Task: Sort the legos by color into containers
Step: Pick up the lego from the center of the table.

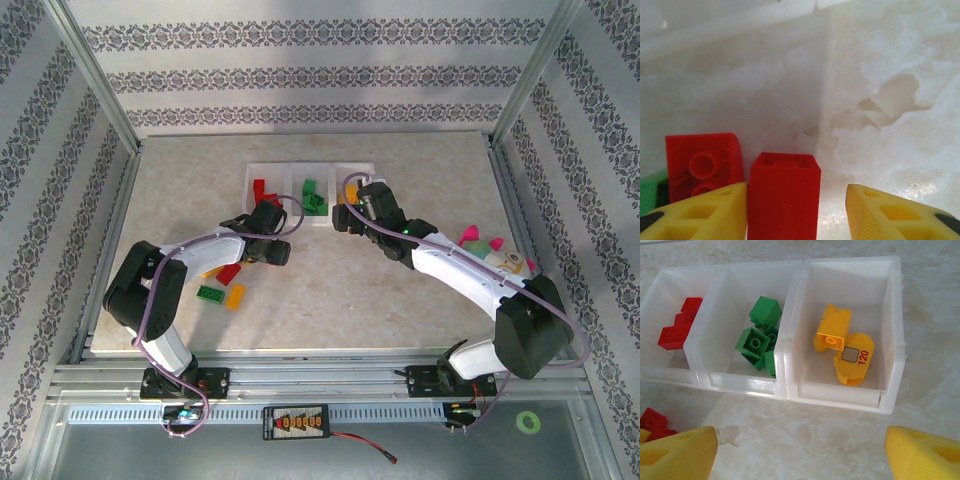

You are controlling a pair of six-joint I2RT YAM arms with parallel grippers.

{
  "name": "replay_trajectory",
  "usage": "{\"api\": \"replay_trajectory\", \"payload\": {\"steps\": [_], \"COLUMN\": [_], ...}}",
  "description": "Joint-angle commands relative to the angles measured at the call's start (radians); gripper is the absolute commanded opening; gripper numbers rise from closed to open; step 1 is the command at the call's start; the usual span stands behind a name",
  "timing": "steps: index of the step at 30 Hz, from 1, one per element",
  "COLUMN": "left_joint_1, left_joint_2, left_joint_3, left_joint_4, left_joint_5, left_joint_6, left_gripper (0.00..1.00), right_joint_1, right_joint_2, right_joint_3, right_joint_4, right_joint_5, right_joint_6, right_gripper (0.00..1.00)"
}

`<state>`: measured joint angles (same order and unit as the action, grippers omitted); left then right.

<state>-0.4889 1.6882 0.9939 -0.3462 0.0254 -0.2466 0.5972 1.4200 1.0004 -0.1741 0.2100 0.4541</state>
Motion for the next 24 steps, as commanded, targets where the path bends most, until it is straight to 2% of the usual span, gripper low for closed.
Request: {"api": "replay_trajectory", "payload": {"steps": [1,6,14,18,24], "left_joint_1": [0.007,0.003,0.001,0.001,0.002], "left_joint_2": [0.001,0.006,0.071,0.069,0.002], "left_joint_3": [0.013,0.013,0.050,0.066,0.088], "left_joint_4": [-0.052,-0.050,-0.072,-0.080,-0.076], "left_joint_5": [0.038,0.041,-0.045,-0.060,-0.117], "left_joint_6": [0.012,0.011,-0.044,-0.046,-0.059], "left_gripper": [0.49,0.47,0.47,0.33,0.29], "right_joint_1": [-0.012,-0.014,-0.016,-0.020,-0.024], "right_joint_2": [-0.010,0.001,0.004,-0.013,-0.040], "right_joint_3": [-0.012,-0.011,-0.012,-0.021,-0.030], "right_joint_4": [0.015,0.021,0.022,0.022,0.040], "right_joint_5": [0.026,0.015,0.009,0.012,-0.020], "right_joint_6": [0.029,0.037,0.041,0.045,0.051], "right_gripper": [0.87,0.86,0.87,0.86,0.86]}}
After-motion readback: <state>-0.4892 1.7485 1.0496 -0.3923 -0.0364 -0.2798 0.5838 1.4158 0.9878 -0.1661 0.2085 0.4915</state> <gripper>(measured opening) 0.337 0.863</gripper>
